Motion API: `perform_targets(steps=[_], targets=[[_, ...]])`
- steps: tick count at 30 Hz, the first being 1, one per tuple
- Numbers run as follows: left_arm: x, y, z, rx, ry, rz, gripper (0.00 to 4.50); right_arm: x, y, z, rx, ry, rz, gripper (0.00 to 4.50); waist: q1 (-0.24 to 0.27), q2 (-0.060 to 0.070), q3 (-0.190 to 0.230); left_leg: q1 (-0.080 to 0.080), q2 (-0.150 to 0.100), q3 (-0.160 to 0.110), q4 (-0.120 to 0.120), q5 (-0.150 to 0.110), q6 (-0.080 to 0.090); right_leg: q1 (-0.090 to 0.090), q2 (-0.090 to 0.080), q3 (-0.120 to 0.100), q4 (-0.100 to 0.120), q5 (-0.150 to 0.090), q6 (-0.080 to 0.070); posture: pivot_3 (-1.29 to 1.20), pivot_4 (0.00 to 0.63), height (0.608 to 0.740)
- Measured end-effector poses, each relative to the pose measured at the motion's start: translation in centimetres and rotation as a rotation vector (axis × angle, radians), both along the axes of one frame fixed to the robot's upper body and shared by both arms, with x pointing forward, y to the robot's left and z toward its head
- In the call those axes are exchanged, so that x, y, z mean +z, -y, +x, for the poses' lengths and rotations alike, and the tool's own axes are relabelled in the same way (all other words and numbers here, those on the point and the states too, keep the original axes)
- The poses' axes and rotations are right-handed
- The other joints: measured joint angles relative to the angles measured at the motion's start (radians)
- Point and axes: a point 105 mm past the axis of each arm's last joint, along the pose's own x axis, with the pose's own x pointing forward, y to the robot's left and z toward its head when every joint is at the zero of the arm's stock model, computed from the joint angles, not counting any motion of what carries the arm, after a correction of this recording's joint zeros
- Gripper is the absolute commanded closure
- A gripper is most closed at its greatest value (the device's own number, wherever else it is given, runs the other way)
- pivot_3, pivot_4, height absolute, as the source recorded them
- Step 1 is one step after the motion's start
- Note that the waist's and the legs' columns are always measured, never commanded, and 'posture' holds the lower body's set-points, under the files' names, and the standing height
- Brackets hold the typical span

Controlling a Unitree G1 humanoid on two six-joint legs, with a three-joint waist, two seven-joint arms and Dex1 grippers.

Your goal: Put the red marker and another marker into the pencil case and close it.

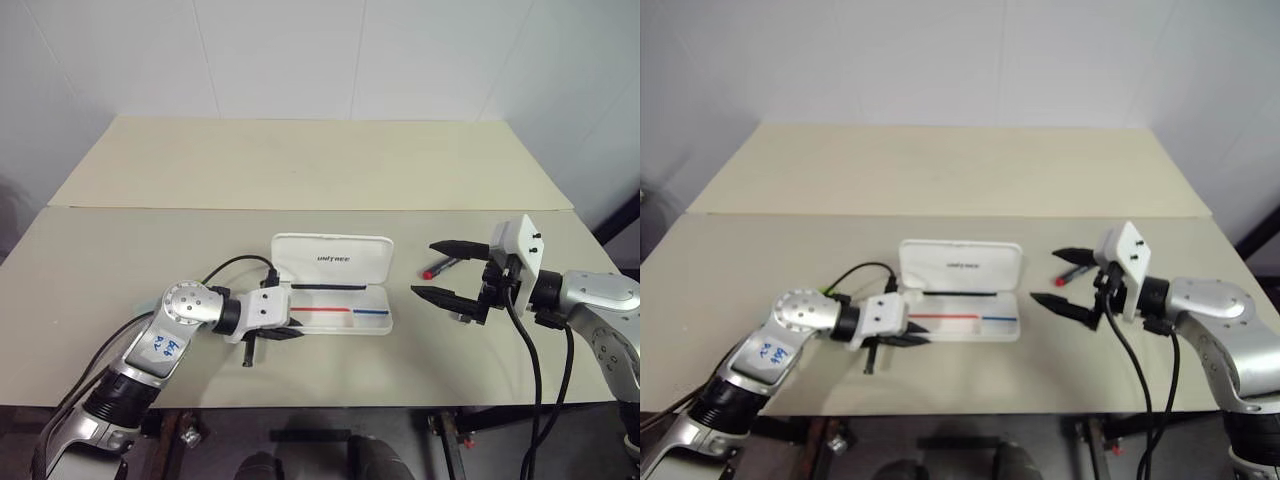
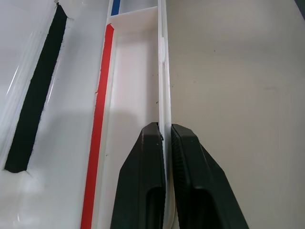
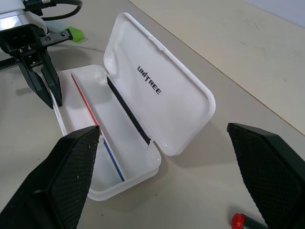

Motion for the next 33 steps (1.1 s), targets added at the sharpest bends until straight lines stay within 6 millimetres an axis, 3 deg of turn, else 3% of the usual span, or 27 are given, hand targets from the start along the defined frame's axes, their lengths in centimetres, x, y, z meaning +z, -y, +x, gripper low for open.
perform_targets(steps=[5, 11, 18, 21, 23, 28, 33], targets=[[-0.1, 0.7, 0.1, 0.002, -0.012, -0.012, 2.04, 0.1, -0.1, 0.0, 0.001, 0.004, 0.000, 0.00, 0.000, 0.000, 0.000, 0.000, 0.000, 0.000, 0.000, 0.000, 0.000, 0.000, 0.000, 0.000, 0.000, 0.000, 0.000, 0.00, 0.150, 0.740], [0.7, 1.0, 0.3, -0.005, 0.008, -0.023, 2.04, 0.3, -0.2, 0.1, 0.007, 0.012, 0.001, 0.00, -0.002, 0.000, 0.000, 0.000, 0.000, 0.000, 0.000, 0.000, 0.000, 0.000, 0.000, 0.000, 0.000, 0.000, 0.000, 0.00, 0.150, 0.740], [3.4, 1.3, -0.4, -0.029, 0.035, -0.118, 0.02, 0.4, -0.4, 0.2, 0.015, 0.010, 0.004, 0.00, -0.001, 0.000, 0.000, 0.000, 0.000, 0.000, 0.000, 0.000, 0.000, 0.000, 0.000, 0.000, 0.000, 0.000, 0.000, 0.00, 0.150, 0.740], [4.7, 1.1, -1.2, -0.052, 0.008, -0.178, 0.02, 0.4, -0.6, 0.4, 0.003, -0.060, 0.050, 0.00, -0.004, 0.000, 0.000, 0.000, 0.000, 0.000, 0.000, 0.000, 0.000, 0.000, 0.000, 0.000, 0.000, 0.000, 0.000, 0.00, 0.150, 0.740], [6.7, 0.7, -2.0, -0.084, 0.014, -0.250, 0.02, 0.2, -0.5, 1.0, -0.059, -0.147, 0.073, 0.00, -0.006, 0.000, 0.000, 0.000, 0.001, -0.003, 0.000, 0.000, 0.000, -0.001, 0.000, 0.000, 0.001, 0.000, 0.000, 0.00, 0.150, 0.740], [10.0, -1.8, -2.4, -0.061, 0.014, -0.352, 0.02, 0.4, 0.8, 3.4, -0.333, -0.373, 0.142, 0.00, -0.010, 0.000, 0.000, 0.001, 0.001, -0.005, 0.000, 0.000, 0.000, -0.002, -0.001, 0.001, 0.003, -0.001, -0.003, 0.00, 0.150, 0.740], [12.9, -3.6, -1.5, -0.026, 0.087, -0.390, 0.02, 0.3, 1.8, 4.8, -0.584, -0.548, 0.148, 0.00, -0.008, 0.000, 0.000, 0.000, 0.000, -0.005, -0.001, 0.000, 0.000, -0.002, -0.001, 0.000, 0.002, -0.002, -0.005, 0.00, 0.150, 0.740]])
